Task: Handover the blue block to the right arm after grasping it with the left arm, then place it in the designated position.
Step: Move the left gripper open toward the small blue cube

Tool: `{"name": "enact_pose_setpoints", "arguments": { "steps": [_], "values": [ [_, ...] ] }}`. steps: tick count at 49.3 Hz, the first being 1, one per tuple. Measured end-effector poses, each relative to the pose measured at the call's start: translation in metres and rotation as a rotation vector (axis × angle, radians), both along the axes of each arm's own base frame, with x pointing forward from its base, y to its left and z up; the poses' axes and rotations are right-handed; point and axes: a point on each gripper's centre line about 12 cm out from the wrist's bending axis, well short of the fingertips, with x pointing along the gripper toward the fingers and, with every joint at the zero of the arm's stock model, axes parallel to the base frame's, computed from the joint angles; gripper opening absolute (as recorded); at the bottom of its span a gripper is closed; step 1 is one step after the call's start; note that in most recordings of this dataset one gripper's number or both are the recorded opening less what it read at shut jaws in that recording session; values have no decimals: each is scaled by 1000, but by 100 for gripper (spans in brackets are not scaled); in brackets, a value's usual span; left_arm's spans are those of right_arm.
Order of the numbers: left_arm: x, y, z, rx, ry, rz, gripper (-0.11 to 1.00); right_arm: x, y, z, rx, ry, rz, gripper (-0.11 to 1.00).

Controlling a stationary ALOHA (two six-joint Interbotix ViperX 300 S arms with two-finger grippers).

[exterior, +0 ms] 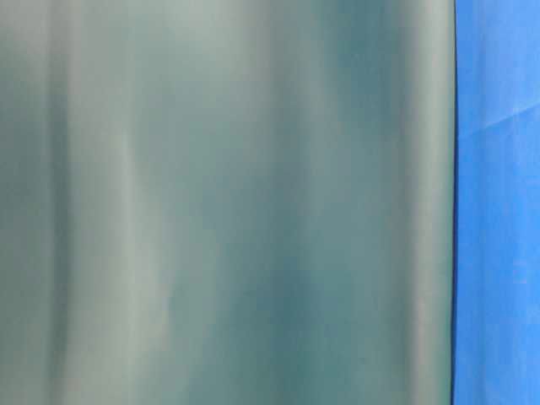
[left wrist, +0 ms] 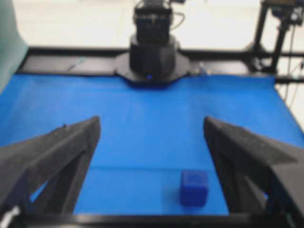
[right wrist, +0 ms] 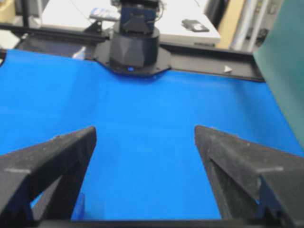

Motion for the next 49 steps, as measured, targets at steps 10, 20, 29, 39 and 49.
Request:
{"name": "enact_pose_setpoints", "arguments": {
  "steps": [10, 20, 29, 39, 49],
  "values": [
    [0, 0, -1, -3, 8, 0, 92, 0, -2, 0, 0, 6, -8, 98],
    [0, -1, -1, -5, 6, -3, 92, 0, -2, 0, 3, 3, -8, 98],
    [0, -1, -1, -5, 9, -5, 92, 0, -2, 0, 3, 6, -9, 98],
    [5, -4, -4, -6, 11, -19, 92, 0, -2, -1, 3, 5, -9, 98],
    [25, -7, -13, -9, 26, -33, 92, 2, -2, -2, 3, 12, -10, 98]
  ]
}}
